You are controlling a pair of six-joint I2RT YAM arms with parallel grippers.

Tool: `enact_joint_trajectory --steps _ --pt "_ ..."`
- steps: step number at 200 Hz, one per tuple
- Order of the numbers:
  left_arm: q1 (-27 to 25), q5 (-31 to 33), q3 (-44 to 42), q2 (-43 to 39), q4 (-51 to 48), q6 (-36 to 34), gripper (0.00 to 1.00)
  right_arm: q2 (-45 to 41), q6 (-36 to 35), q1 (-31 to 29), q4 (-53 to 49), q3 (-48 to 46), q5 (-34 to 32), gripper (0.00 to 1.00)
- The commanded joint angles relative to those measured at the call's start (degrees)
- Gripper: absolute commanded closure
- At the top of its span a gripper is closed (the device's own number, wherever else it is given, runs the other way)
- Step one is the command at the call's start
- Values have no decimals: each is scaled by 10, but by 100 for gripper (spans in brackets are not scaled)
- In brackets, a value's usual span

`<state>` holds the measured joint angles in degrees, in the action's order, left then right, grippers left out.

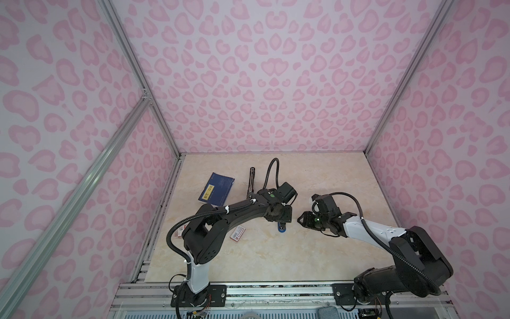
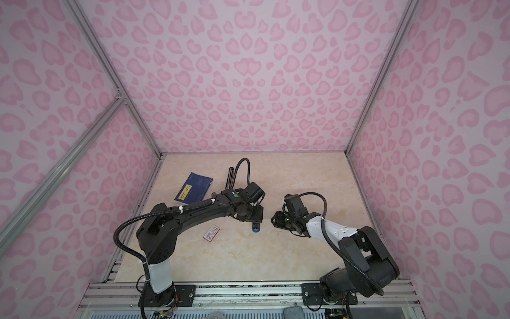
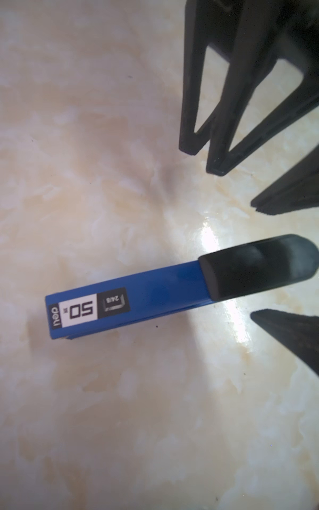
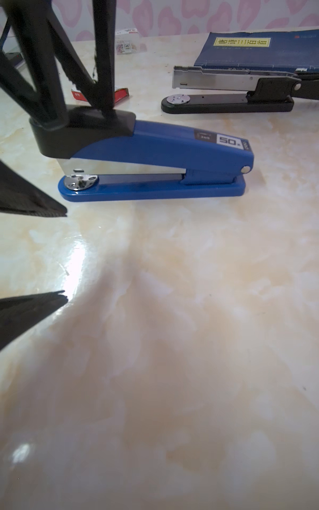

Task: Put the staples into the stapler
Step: 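Hold the blue stapler base with the right gripper while the left swings its top open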

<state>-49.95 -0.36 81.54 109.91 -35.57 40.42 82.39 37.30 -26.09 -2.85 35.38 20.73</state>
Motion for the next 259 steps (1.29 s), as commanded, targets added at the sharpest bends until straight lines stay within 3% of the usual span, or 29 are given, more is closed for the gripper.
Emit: enact_joint_trajectory --steps 1,42,97,147,197,236,259 --pt "-2 16 11 15 -32 7 42 7 13 0 28 -8 13 53" --pt "-4 31 20 27 -46 6 46 15 23 -1 44 -21 18 55" --pt "-5 38 13 25 -49 4 71 33 30 -8 76 -29 38 59" --pt "-5 36 4 24 -50 5 73 52 36 -23 107 -31 54 61" --pt "-5 29 7 13 -47 9 96 66 53 -28 189 -50 102 62" --pt "-4 12 8 -4 -35 17 97 88 73 -37 266 -63 136 62" --pt "-4 11 5 -14 -28 23 97 107 93 -39 324 -72 162 70"
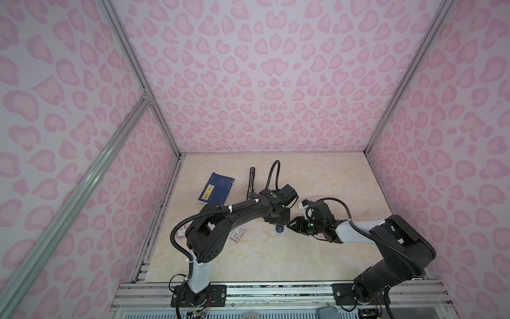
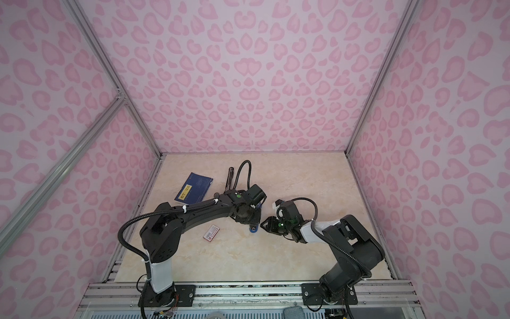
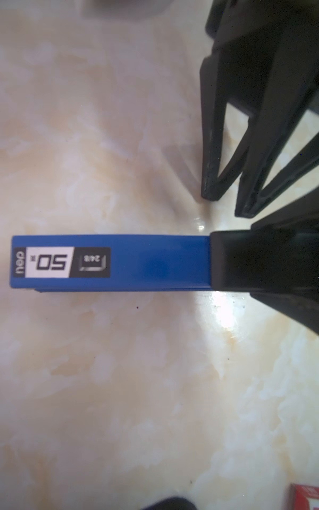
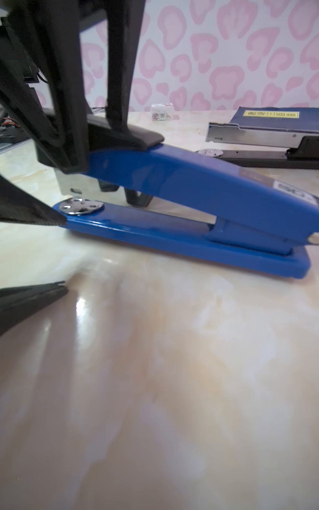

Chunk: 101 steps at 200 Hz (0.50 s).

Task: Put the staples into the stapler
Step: 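Hold the blue stapler base with the right gripper while the left swings its top open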

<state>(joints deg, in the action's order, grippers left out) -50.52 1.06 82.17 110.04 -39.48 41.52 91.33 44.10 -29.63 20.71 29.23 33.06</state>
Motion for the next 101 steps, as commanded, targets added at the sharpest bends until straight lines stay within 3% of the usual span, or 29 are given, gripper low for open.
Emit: enact_joint_trajectory --steps 1,101 --pt "2 -3 -2 -15 12 12 97 18 26 -3 91 -11 39 70" --pt "7 -15 -27 -33 45 31 97 61 70 -7 192 -26 70 70"
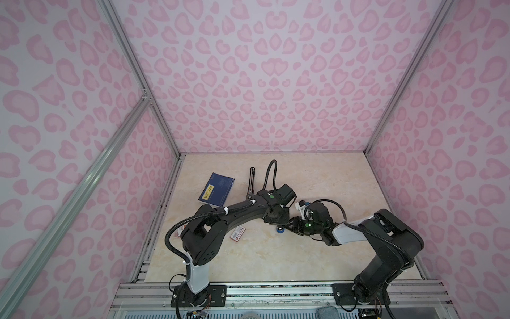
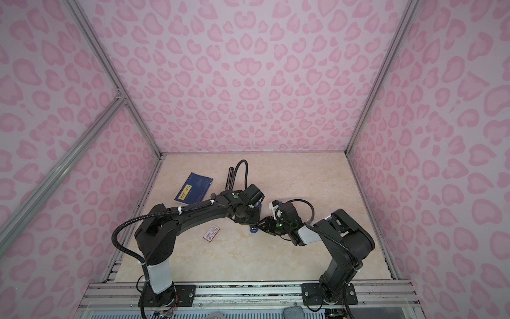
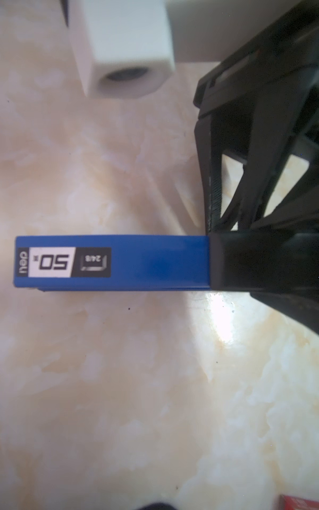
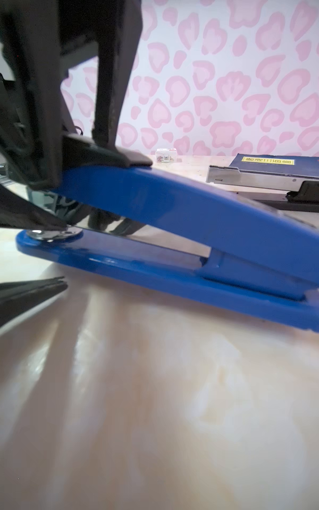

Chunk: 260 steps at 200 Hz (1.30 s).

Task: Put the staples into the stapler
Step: 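Hold the blue stapler base with the right gripper while the left swings its top open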

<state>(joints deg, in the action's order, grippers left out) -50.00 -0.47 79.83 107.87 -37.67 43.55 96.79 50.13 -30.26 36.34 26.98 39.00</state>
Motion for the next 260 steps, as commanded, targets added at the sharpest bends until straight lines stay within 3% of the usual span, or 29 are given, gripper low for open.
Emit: enact_joint_trajectory --steps 1,59,79,128,215,260 --pt "2 0 -4 -11 27 11 97 7 9 -1 36 -4 10 70" --pt "10 7 -24 -38 49 30 97 35 25 -3 68 0 29 66" --pt "13 2 -24 -47 57 34 96 41 28 -3 76 1 34 72" --pt "24 -11 -58 -67 84 51 97 57 38 -6 101 4 46 74" --pt "41 -12 -71 -87 84 49 96 110 60 -3 148 6 68 100" --pt "60 -12 -51 -85 62 32 96 117 33 0 97 9 61 100"
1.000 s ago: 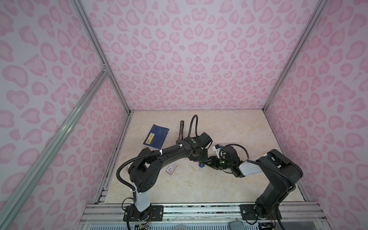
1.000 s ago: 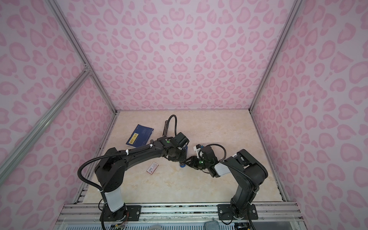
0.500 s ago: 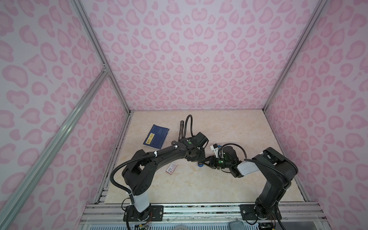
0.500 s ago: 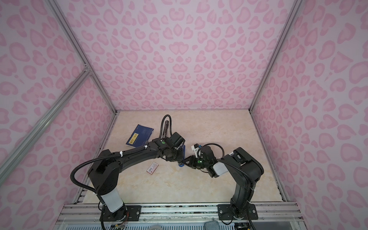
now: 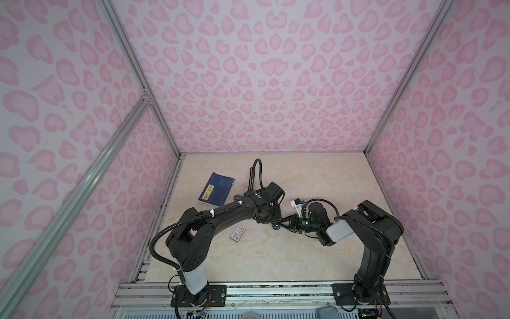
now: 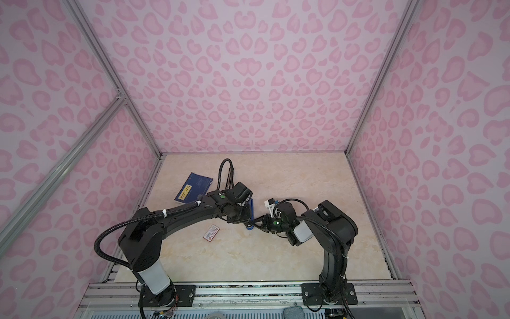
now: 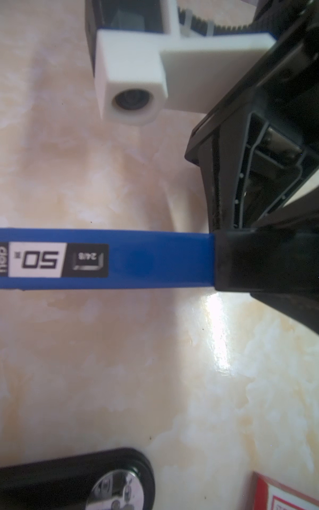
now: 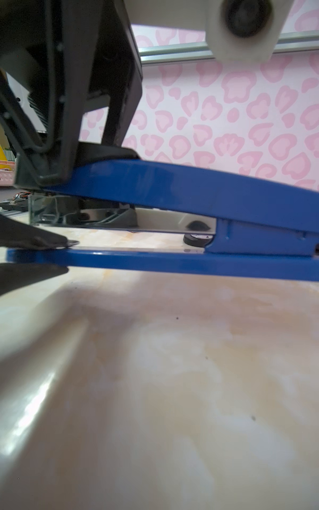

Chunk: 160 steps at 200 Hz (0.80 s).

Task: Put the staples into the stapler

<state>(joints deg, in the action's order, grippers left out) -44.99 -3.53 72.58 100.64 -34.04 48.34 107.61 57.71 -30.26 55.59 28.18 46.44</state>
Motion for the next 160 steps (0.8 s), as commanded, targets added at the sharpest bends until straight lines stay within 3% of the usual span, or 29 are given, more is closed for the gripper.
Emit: enact_joint_trajectory --steps 1,75,160 --pt "10 19 22 -13 25 -16 96 9 -43 0 -97 -3 -13 100" --pt "22 -1 70 -11 -4 -39 96 8 -59 9 -136 -5 -23 100" --pt "61 38 178 39 -77 -104 96 -28 -130 7 -247 -4 -30 100"
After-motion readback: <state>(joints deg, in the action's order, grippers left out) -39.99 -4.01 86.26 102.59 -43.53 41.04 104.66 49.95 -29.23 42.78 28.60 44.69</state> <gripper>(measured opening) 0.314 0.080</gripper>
